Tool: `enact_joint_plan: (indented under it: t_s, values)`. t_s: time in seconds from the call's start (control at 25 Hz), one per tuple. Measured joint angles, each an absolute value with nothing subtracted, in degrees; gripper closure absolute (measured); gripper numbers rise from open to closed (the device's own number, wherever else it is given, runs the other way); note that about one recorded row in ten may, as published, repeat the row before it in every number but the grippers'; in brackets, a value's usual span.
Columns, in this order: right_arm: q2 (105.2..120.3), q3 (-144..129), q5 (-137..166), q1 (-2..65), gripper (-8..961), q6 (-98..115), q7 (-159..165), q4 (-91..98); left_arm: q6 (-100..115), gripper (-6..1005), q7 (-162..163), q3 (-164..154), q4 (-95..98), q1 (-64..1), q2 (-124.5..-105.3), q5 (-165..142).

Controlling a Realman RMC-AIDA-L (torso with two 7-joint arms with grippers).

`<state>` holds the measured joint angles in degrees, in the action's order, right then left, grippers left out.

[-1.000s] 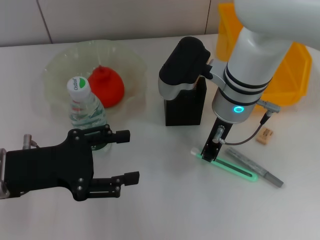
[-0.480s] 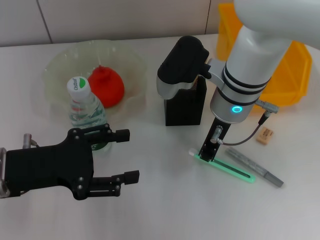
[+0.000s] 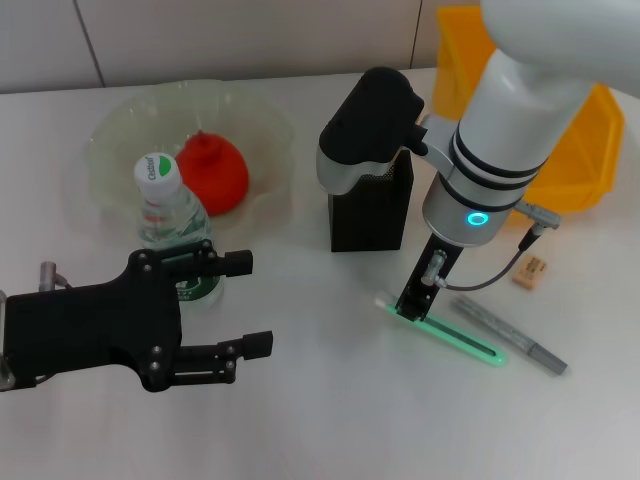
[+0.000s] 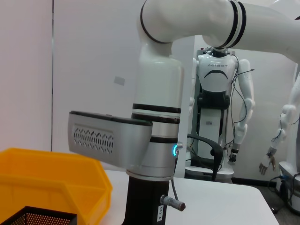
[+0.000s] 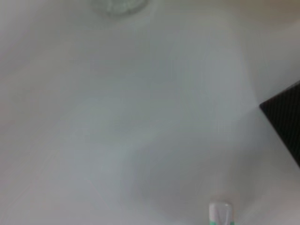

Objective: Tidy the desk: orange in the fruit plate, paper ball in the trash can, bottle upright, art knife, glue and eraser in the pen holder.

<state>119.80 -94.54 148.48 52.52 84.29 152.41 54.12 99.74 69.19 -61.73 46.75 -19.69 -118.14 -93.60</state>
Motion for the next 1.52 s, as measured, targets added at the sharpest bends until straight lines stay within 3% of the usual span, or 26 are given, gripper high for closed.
enact_joint_plan:
  t_s: [1.52]
  values:
    - [119.44, -86.98, 151.82, 32.67, 864, 93.78, 156.39, 106.12, 99.85, 197, 69.18, -62.31, 46.13, -19.68, -118.39, -93.54]
